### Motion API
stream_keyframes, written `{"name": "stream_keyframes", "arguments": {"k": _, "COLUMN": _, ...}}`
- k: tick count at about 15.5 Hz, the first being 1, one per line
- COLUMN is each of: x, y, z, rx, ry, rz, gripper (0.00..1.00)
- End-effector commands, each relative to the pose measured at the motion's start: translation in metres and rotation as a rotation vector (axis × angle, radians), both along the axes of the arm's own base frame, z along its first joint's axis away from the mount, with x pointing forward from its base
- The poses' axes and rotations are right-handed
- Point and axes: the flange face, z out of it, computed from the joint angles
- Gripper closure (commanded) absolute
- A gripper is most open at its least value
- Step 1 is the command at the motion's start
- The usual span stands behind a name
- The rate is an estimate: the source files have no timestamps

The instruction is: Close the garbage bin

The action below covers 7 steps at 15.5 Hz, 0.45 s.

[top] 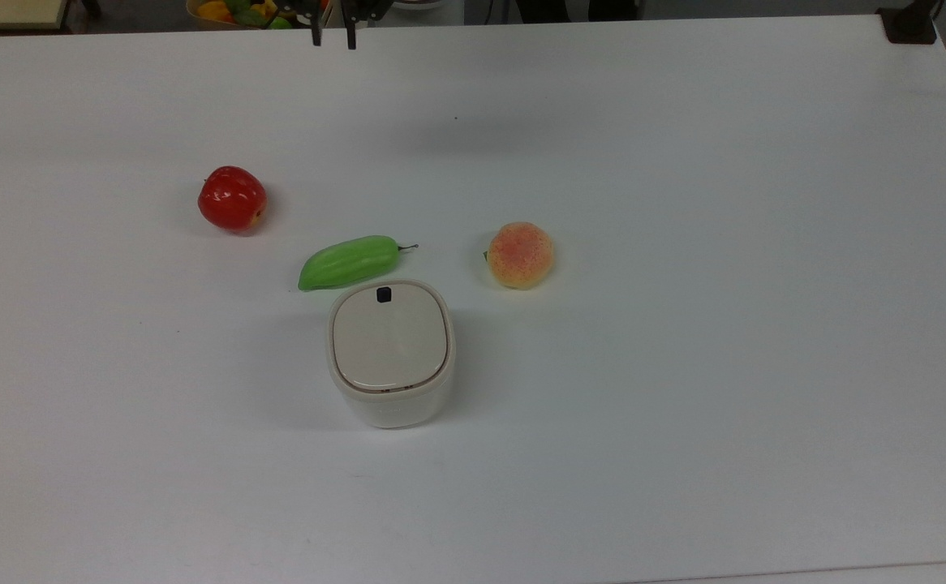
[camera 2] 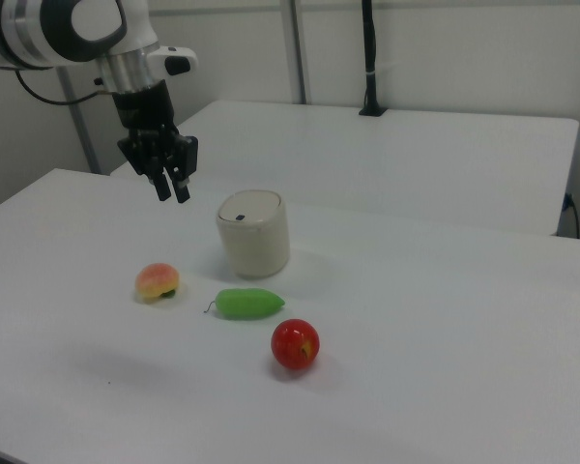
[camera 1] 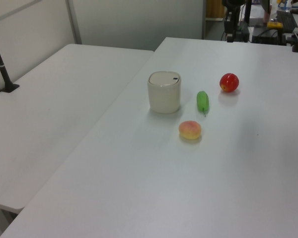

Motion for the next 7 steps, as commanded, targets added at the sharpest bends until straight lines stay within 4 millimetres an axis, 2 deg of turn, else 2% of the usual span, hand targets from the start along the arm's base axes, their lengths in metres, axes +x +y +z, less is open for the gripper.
{"name": "stream_keyframes", "arguments": {"k": 1, "x": -0.0094, "y": -0.0048, "z": 0.0014, "rx": -0.008, "ry": 0.003, "rz": 0.020, "gripper": 0.00}}
{"name": "stream_keyframes", "arguments": {"k": 7, "x": -0.0105, "y": -0.0041, "z": 0.0031, "rx": -0.008, "ry": 0.006, "rz": 0.018, "gripper": 0.00}}
